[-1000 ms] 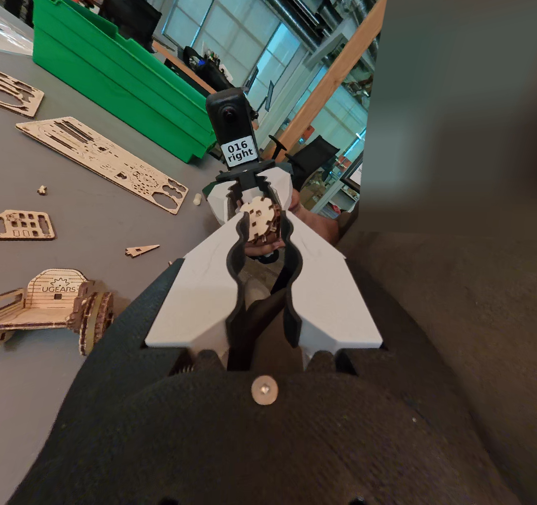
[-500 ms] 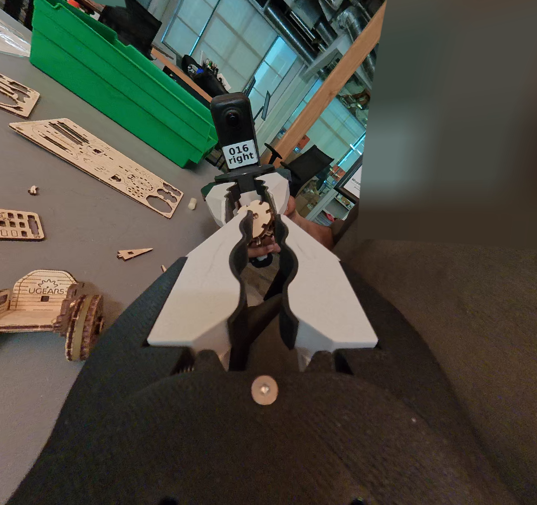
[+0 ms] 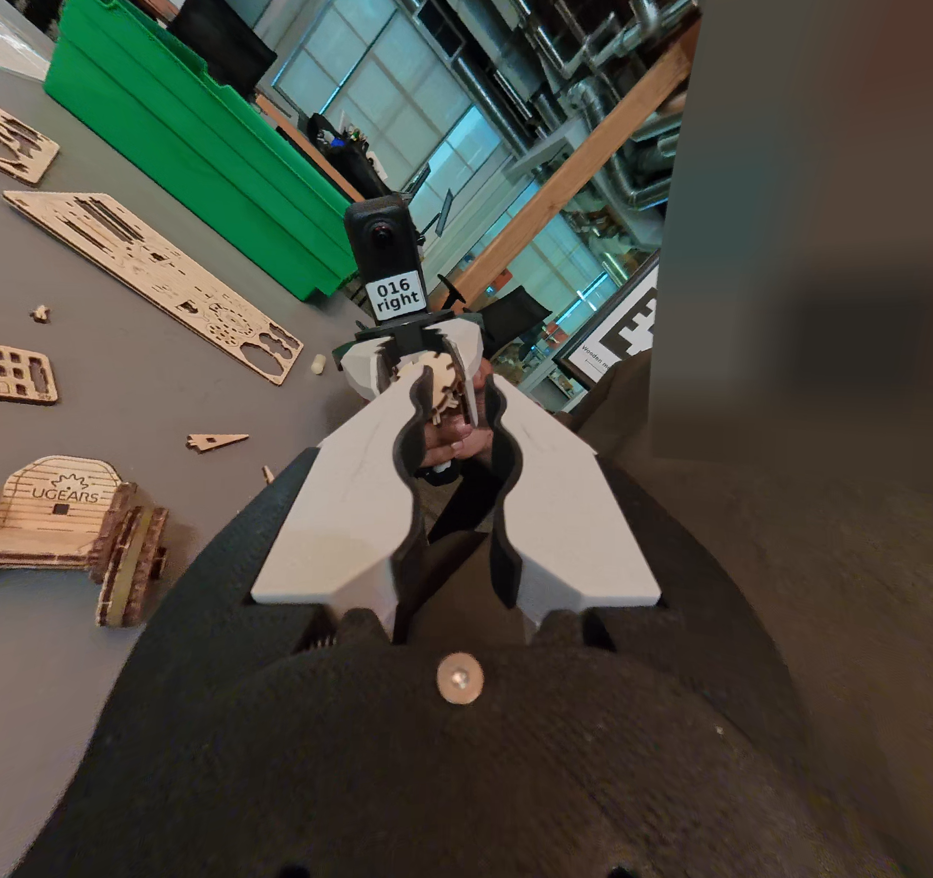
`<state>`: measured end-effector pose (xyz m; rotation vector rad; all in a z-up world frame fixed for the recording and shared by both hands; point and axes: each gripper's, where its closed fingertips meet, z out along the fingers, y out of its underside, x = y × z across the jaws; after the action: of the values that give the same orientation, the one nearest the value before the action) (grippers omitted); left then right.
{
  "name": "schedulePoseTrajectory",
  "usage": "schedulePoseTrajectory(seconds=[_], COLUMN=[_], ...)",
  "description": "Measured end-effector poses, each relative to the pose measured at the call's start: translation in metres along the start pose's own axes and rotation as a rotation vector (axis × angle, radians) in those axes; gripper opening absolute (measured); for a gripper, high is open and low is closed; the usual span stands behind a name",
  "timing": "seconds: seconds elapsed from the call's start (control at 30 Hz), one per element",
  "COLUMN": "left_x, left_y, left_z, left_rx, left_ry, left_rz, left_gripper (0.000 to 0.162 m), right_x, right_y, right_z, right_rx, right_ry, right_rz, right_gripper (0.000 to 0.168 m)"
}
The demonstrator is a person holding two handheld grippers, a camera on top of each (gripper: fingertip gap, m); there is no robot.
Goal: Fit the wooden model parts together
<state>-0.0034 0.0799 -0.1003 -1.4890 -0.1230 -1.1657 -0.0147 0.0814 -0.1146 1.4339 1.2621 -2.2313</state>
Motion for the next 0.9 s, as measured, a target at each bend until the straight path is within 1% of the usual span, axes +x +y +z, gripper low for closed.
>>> schedulePoseTrajectory(seconds=[0.1,0.13,0.2,0.43,0.47,0.6,0.77,0.9], left_x=[-0.003,-0.005,-0.006,-0.01,-0.011,-0.014,-0.013,-0.011], left_y=[0.002,0.002,0.002,0.001,-0.001,-0.003,-0.002,0.0], left_z=[0.0,0.0,0.0,-0.001,-0.002,-0.004,-0.003,-0.002], left_rx=[-0.011,-0.013,-0.015,-0.008,-0.002,0.013,0.011,-0.008], left_ry=[-0.027,-0.048,-0.065,-0.105,-0.114,-0.13,-0.133,-0.144], left_rz=[0.024,0.041,0.061,0.085,0.088,0.086,0.096,0.139], left_gripper=[0.012,0.006,0.004,0.003,0.003,0.002,0.002,0.001], right_x=[0.002,0.001,0.001,-0.003,-0.002,0.001,0.002,0.001], right_y=[0.0,0.0,0.001,0.001,0.002,0.006,0.007,0.01], right_z=[0.0,0.0,0.001,0.002,0.002,0.004,0.004,0.004], right_rx=[0.008,0.011,0.016,0.023,0.014,-0.021,-0.02,-0.037], right_ry=[-0.021,-0.034,-0.053,-0.131,-0.127,-0.077,-0.086,-0.094], right_rz=[0.058,0.076,0.107,0.183,0.18,0.124,0.145,0.157], right_gripper=[0.029,0.029,0.03,0.047,0.046,0.034,0.033,0.031])
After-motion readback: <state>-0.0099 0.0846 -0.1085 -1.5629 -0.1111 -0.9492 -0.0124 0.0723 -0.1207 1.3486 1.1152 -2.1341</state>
